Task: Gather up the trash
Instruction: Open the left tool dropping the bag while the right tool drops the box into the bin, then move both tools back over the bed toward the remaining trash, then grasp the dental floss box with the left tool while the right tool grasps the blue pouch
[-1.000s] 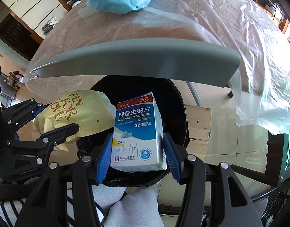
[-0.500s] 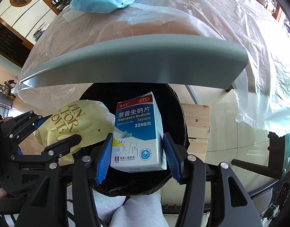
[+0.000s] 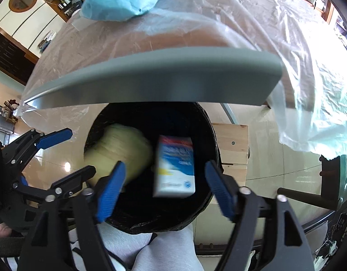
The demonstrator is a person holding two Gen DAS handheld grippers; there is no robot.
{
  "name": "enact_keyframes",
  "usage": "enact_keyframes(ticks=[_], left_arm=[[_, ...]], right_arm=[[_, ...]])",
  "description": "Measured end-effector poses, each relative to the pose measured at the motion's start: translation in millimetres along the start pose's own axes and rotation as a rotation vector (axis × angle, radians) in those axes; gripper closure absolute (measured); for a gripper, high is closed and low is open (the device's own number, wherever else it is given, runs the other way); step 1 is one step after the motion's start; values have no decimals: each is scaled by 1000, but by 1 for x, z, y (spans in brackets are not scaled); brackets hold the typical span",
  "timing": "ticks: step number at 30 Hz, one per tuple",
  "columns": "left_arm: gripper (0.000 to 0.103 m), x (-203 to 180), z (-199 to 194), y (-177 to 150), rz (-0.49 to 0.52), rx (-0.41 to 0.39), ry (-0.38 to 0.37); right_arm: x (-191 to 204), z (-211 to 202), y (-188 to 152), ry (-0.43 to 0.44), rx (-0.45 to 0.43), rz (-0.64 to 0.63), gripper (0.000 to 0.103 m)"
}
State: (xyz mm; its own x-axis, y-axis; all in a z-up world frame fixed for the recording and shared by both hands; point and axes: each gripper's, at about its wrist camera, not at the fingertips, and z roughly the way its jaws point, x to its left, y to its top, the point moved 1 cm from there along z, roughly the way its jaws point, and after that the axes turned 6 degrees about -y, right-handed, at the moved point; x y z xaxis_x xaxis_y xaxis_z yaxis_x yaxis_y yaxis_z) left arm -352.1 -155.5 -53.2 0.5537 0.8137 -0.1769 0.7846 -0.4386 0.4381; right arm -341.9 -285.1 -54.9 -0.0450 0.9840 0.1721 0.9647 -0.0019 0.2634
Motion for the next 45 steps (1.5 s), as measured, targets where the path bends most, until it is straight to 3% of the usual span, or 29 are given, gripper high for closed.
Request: enact_keyframes(ticks=[7, 12, 14, 16, 18, 21, 28, 32, 39, 45], left_arm=[[17, 2, -14, -1, -8, -19, -1], [17, -2, -43, 2, -4, -64, -25], [16, -7, -61, 7, 15, -102, -39], [7, -9, -81, 11, 36, -148, -43], [3, -11, -100, 20, 55, -214, -21], [2, 2, -118, 39, 36, -278, 35], [2, 64, -120, 90, -86, -333, 170], [2, 93, -97, 109, -120, -298, 182], [2, 110, -57, 129, -86, -218, 195], [13, 119, -36, 144, -59, -185, 192]], right_arm=[[-4, -31, 2, 37, -38, -5, 19], [-5, -75, 10, 82, -114, 1, 16], [-2, -98, 16, 91, -184, -14, 12], [1, -120, 26, 73, -273, -27, 9], [5, -140, 37, 46, -374, -32, 4], [6, -155, 57, 5, -494, 0, 4], [4, -123, 119, 78, -394, 98, 4], [14, -98, 144, 76, -326, 127, 4], [24, -59, 170, -1, -246, 135, 18], [26, -37, 183, -2, -201, 174, 20]])
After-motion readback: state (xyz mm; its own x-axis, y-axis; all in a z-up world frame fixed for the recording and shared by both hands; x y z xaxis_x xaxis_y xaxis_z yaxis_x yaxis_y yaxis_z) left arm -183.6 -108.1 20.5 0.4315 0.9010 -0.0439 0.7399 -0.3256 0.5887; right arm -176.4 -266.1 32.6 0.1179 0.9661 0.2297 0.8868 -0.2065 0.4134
